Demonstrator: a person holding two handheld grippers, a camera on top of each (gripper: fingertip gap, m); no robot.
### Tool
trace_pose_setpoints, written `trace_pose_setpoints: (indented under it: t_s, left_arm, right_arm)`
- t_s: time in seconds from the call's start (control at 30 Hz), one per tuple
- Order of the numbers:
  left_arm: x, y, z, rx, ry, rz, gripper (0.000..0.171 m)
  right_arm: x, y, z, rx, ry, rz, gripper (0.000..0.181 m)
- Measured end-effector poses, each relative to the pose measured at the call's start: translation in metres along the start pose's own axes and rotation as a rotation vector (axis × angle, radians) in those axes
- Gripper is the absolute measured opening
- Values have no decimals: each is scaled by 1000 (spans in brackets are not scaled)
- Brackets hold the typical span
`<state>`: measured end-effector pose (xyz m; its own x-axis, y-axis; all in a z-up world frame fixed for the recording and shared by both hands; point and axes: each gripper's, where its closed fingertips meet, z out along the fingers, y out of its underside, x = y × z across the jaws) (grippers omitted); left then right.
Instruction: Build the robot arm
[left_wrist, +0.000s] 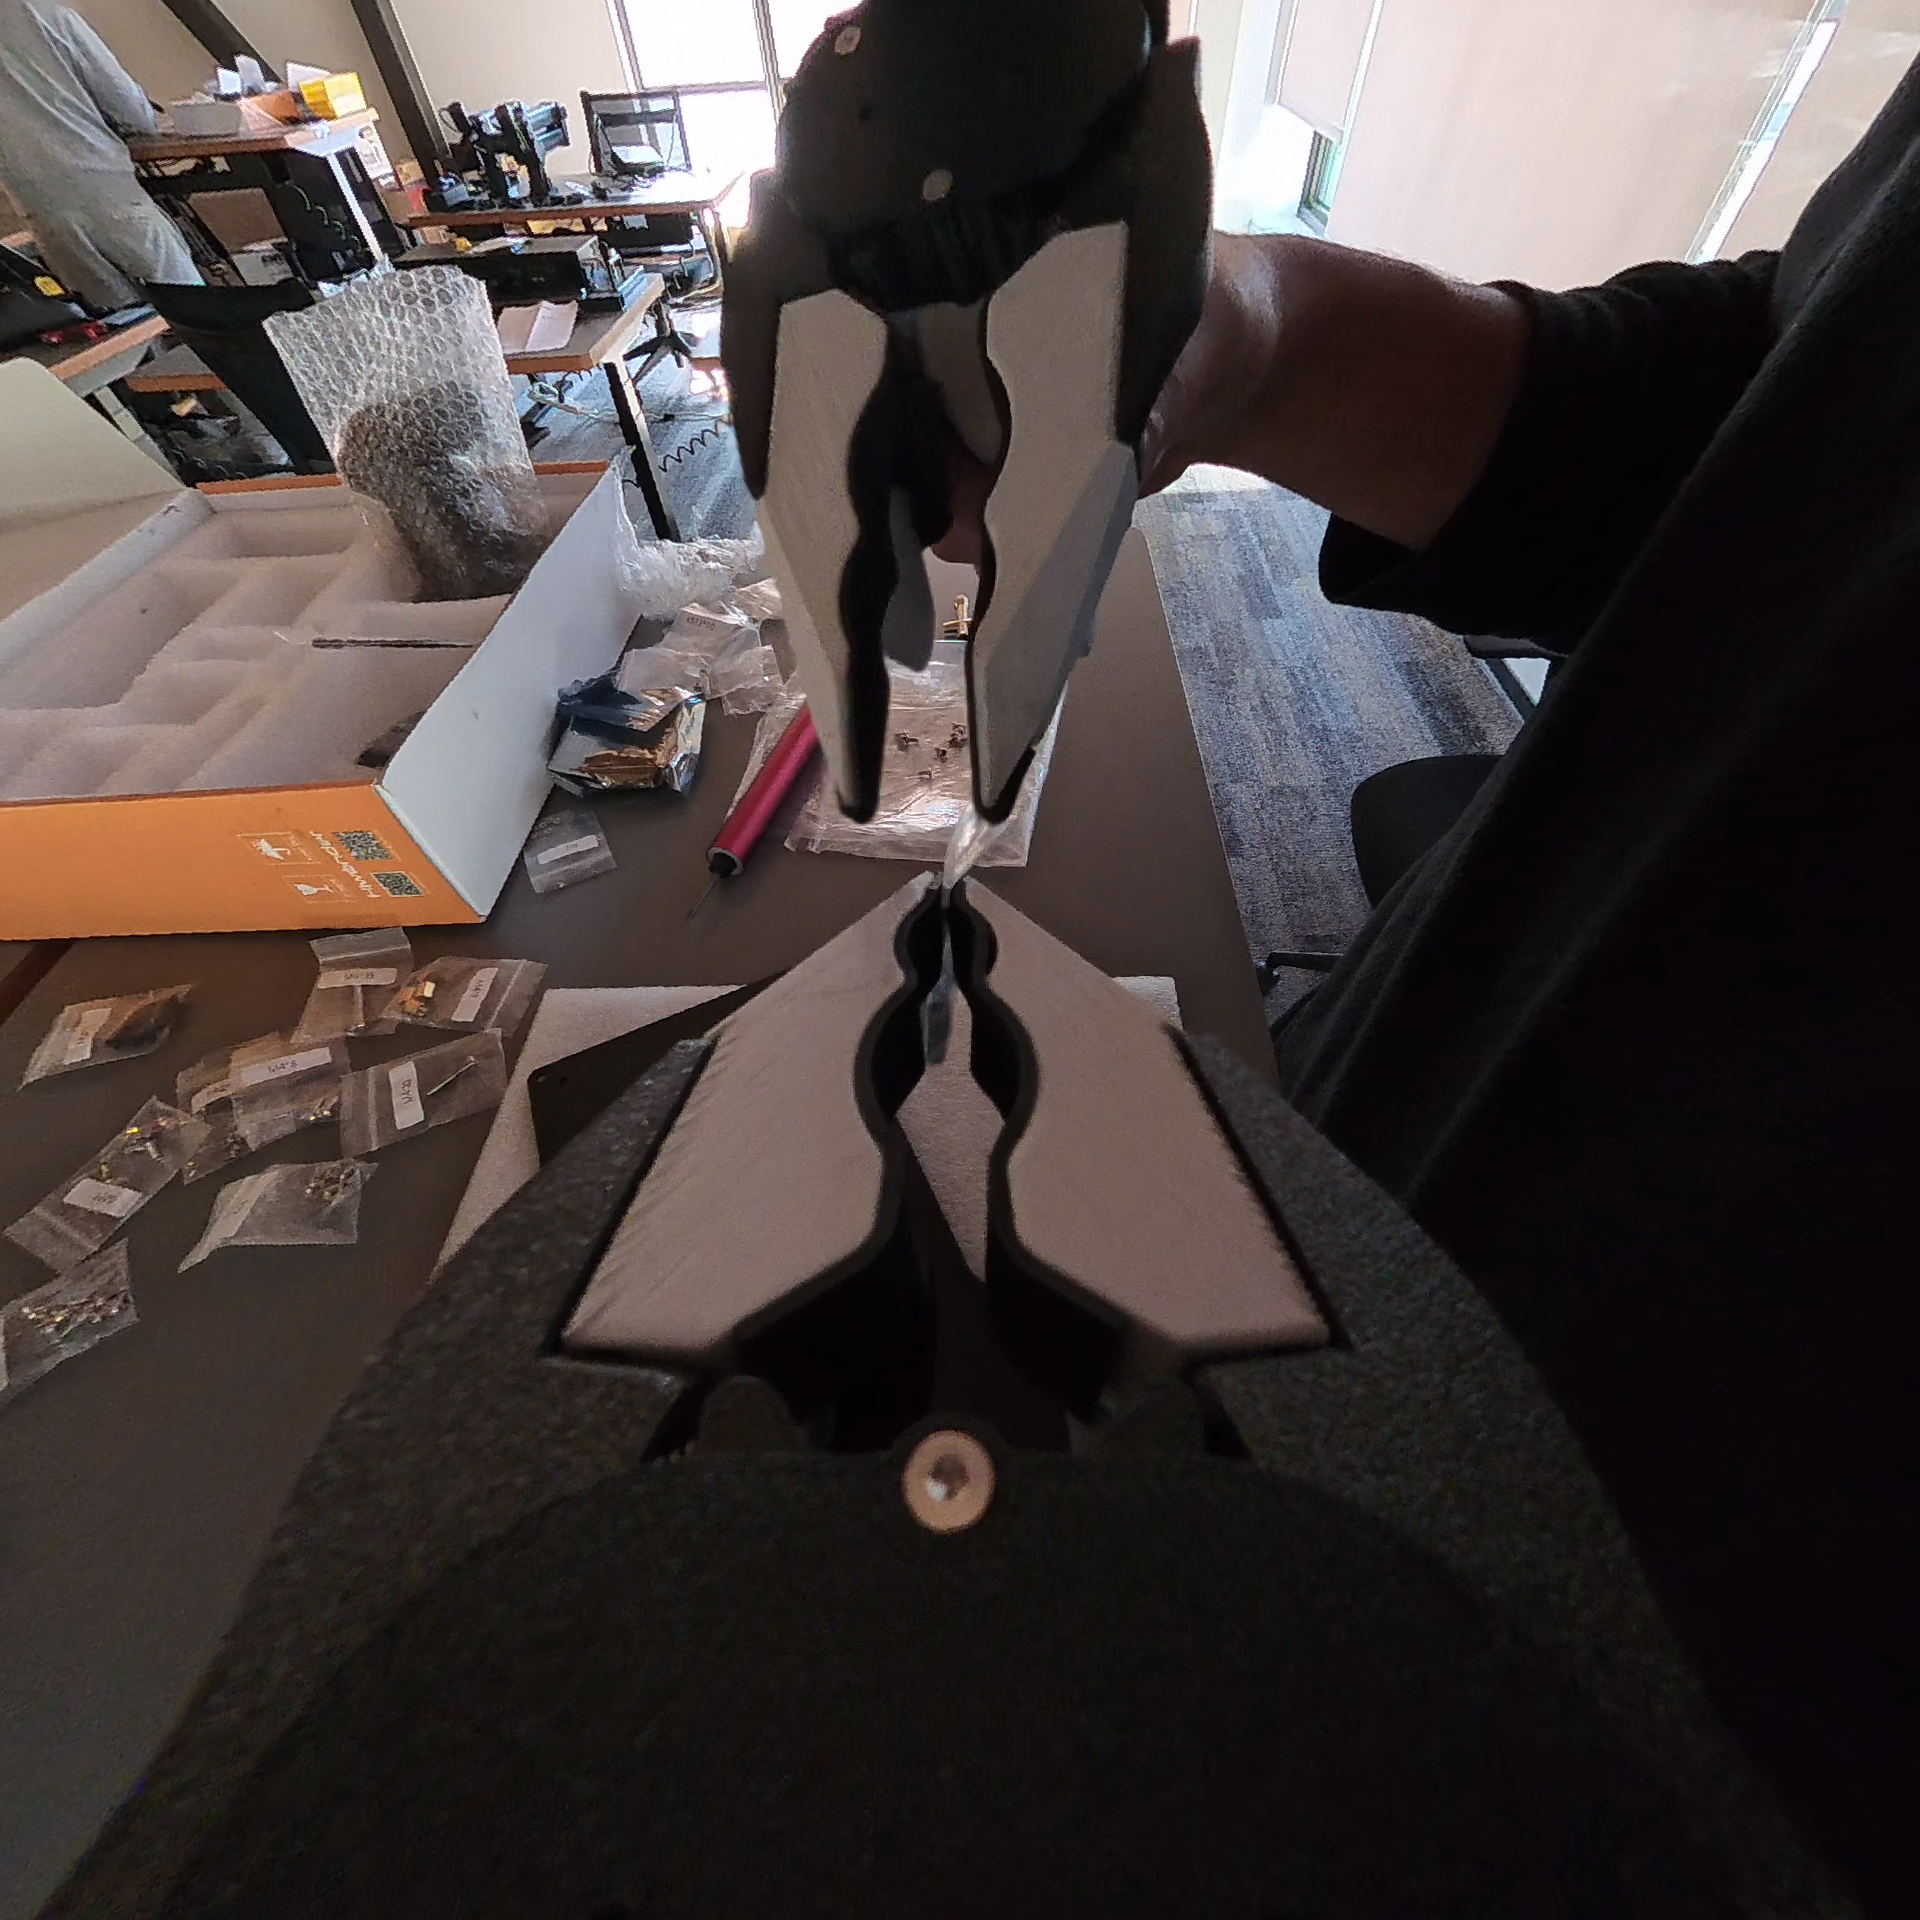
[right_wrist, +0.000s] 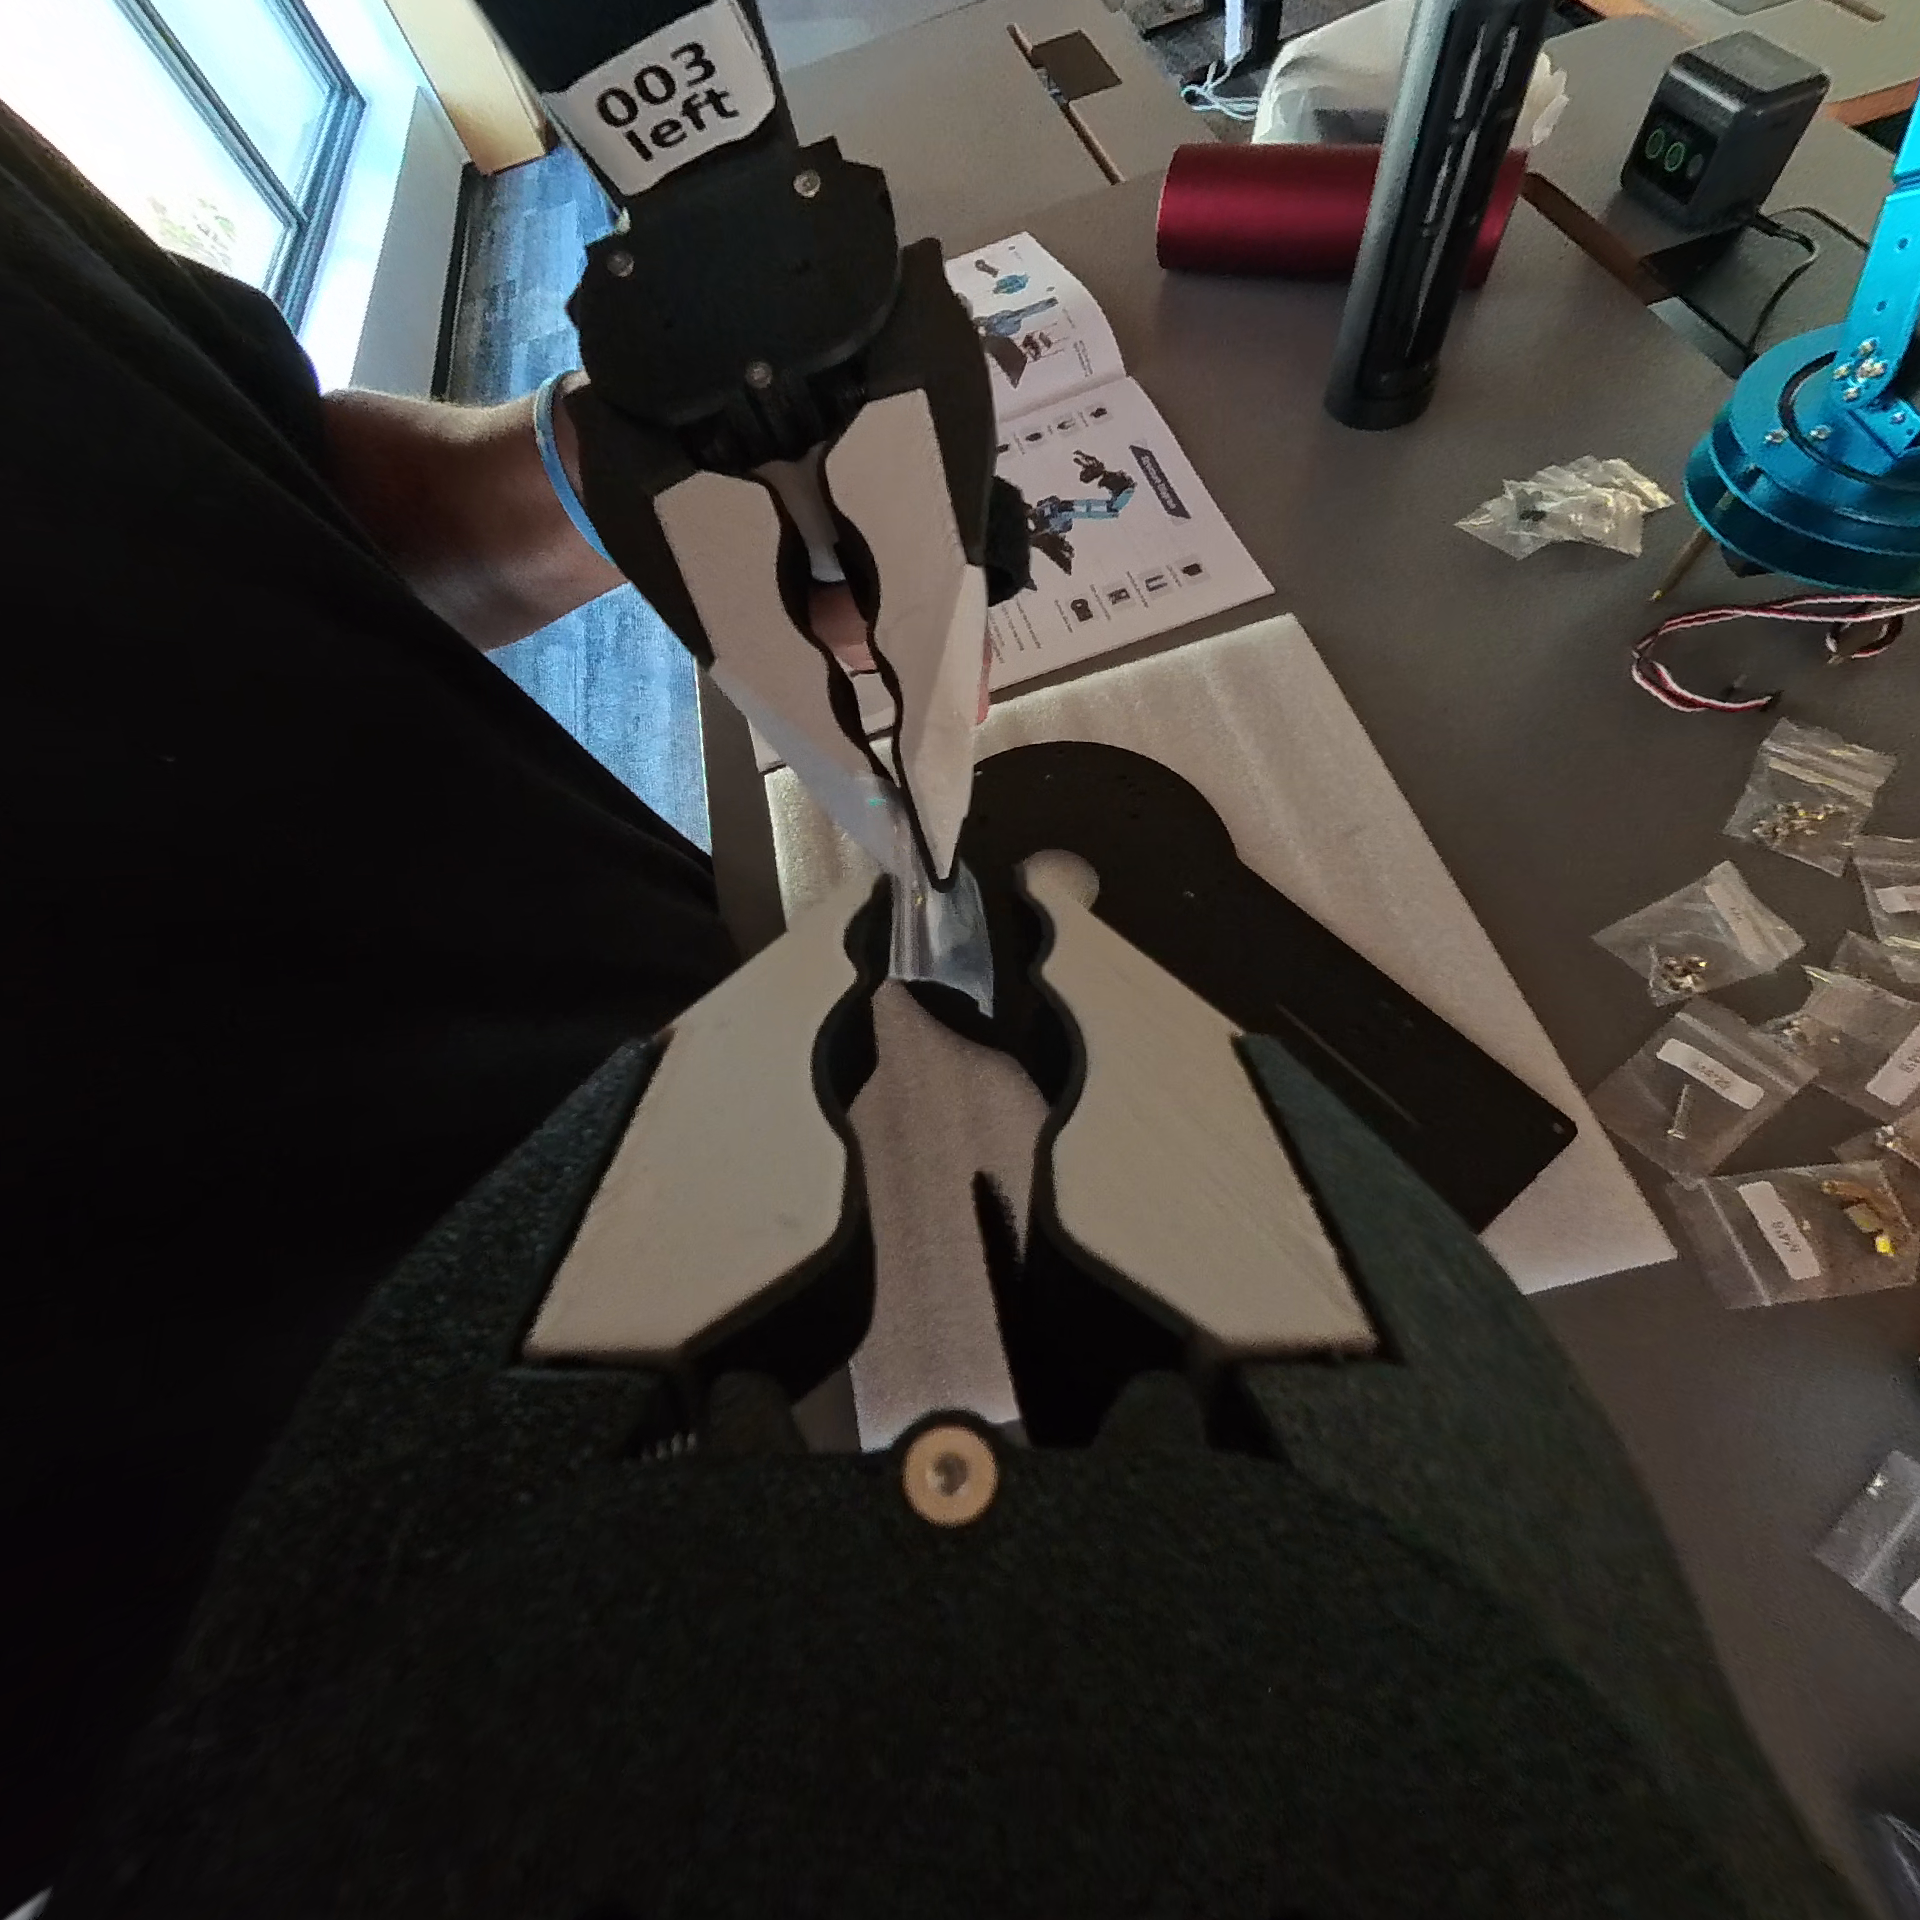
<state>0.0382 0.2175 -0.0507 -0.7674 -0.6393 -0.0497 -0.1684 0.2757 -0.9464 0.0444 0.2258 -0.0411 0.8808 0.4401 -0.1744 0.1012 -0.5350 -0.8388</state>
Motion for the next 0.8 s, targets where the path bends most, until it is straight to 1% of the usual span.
trace_pose_setpoints:
  t_s: [0.07, 0.13, 0.23, 0.3, 0.37, 0.4, 0.47, 0.5, 0.53, 0.6, 0.63, 0.67, 0.73, 0.8]
  left_arm:
    - [-1, 1, 0, -9, -11, 13, 0]
    - [-1, 3, 2, -32, -28, 42, 0]
    - [-4, 10, 5, -93, -61, 95, 0]
    - [-5, 15, 6, -129, -80, 128, 0]
    - [-11, 20, 7, -157, -117, 134, 1]
    - [-15, 20, 7, -156, -138, 112, 1]
    - [-28, 21, 4, -137, -194, 24, 16]
    - [-37, 23, -1, -128, -238, -30, 20]
    - [-45, 23, -7, -108, -283, -83, 23]
    - [-60, 20, -20, -25, -374, -201, 21]
    - [-61, 17, -24, 30, -382, -269, 20]
    - [-56, 13, -23, 85, -349, -343, 16]
    - [-43, 7, -14, 180, -240, -488, 18]
    - [-32, 0, -4, 257, -133, -583, 23]
  right_arm:
    - [-2, 2, 1, -19, -1, -12, 17]
    - [-6, 6, 4, -47, -23, -25, 7]
    - [-6, 13, 8, -100, -1, -55, 0]
    - [-4, 17, 10, -127, 13, -56, 0]
    - [0, 19, 10, -122, 8, -9, 0]
    - [3, 18, 10, -98, 5, 34, 0]
    - [9, 18, 10, -31, -32, 157, 0]
    - [15, 19, 9, 7, -30, 219, 0]
    - [21, 19, 7, 50, -29, 278, 0]
    - [36, 18, 2, 159, 1, 414, 0]
    - [43, 15, -1, 238, 10, 496, 0]
    - [45, 11, -4, 323, -20, 579, 0]
    - [46, 5, -8, 460, -77, 683, 0]
    - [39, 0, -4, 532, -141, 732, 0]
